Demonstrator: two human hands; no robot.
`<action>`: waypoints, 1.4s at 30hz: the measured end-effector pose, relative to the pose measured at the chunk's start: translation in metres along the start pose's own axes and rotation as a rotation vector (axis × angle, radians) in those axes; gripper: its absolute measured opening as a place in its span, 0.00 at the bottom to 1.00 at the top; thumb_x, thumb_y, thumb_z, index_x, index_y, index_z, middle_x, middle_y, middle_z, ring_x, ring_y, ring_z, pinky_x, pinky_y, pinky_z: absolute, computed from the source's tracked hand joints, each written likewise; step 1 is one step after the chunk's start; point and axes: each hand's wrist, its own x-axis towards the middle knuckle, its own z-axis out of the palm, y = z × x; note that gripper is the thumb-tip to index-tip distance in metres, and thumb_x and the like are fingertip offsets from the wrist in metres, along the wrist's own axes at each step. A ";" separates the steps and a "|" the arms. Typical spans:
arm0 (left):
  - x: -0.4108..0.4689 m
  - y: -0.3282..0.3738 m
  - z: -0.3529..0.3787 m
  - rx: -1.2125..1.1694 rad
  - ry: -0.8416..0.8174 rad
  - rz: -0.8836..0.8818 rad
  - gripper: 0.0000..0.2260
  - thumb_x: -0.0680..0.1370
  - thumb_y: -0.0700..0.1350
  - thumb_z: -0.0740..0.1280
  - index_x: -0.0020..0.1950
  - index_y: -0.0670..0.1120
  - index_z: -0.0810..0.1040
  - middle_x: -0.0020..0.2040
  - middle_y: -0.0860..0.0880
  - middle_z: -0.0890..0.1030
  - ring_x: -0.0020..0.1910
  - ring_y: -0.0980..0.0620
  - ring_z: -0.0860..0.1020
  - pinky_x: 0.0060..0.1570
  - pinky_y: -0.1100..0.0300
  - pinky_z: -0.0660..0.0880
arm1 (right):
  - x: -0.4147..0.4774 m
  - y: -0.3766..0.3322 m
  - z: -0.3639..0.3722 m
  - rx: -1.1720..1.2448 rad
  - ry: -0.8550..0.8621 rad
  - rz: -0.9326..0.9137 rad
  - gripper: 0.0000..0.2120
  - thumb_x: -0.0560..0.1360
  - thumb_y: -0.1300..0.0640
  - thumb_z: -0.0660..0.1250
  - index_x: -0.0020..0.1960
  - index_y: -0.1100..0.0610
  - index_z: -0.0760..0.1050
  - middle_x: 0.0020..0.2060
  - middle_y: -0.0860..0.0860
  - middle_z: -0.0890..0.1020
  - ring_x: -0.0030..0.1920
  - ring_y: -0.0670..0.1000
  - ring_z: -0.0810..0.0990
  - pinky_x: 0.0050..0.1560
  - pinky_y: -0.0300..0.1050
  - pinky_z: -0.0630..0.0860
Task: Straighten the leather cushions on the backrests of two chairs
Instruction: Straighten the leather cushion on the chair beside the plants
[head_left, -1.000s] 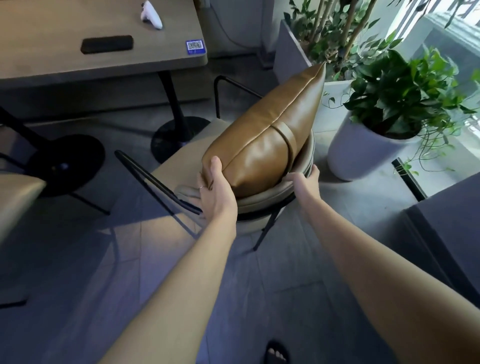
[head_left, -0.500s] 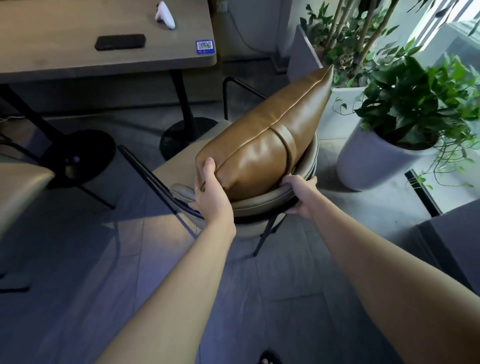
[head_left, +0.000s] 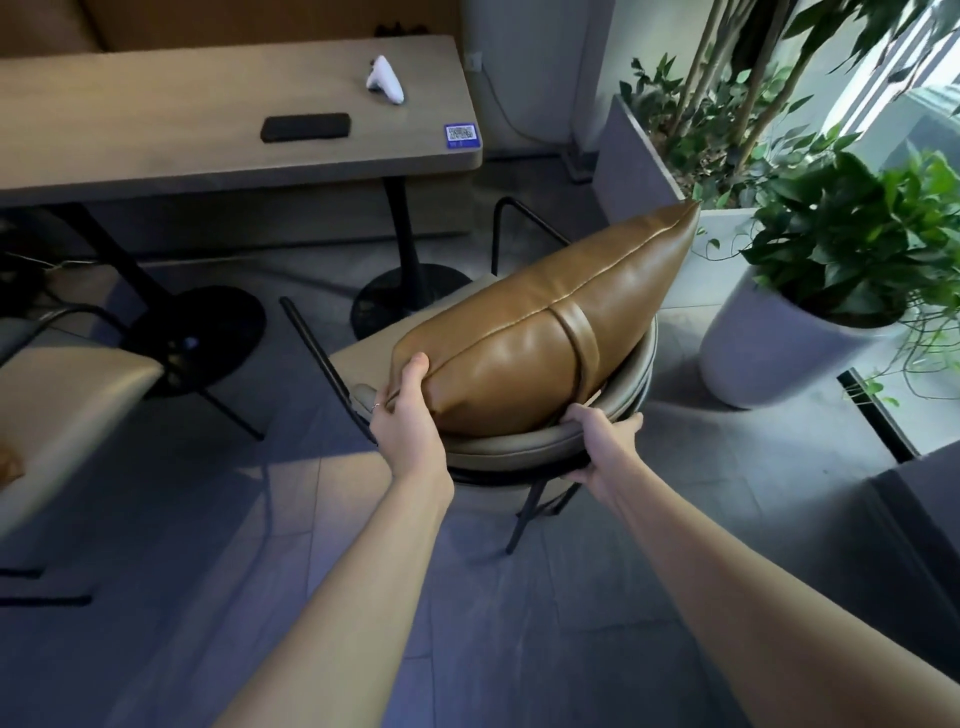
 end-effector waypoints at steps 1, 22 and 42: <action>0.006 0.006 -0.007 0.002 -0.007 0.004 0.26 0.71 0.55 0.76 0.67 0.48 0.79 0.61 0.51 0.83 0.59 0.50 0.80 0.65 0.53 0.74 | -0.004 0.006 0.009 0.013 0.007 0.001 0.53 0.69 0.61 0.71 0.82 0.42 0.43 0.67 0.54 0.74 0.59 0.60 0.79 0.58 0.69 0.80; 0.140 0.112 -0.092 0.092 -0.071 0.079 0.21 0.66 0.56 0.77 0.56 0.49 0.82 0.56 0.47 0.86 0.55 0.46 0.83 0.64 0.47 0.77 | -0.045 0.070 0.181 0.042 0.060 -0.001 0.60 0.72 0.53 0.74 0.81 0.43 0.28 0.75 0.53 0.66 0.62 0.57 0.72 0.58 0.57 0.79; 0.194 0.152 -0.095 0.217 -0.137 0.003 0.57 0.59 0.73 0.77 0.82 0.63 0.53 0.82 0.49 0.64 0.78 0.40 0.65 0.72 0.30 0.62 | -0.048 0.075 0.253 0.026 -0.033 0.025 0.59 0.72 0.39 0.76 0.84 0.49 0.36 0.82 0.53 0.60 0.78 0.62 0.64 0.76 0.65 0.62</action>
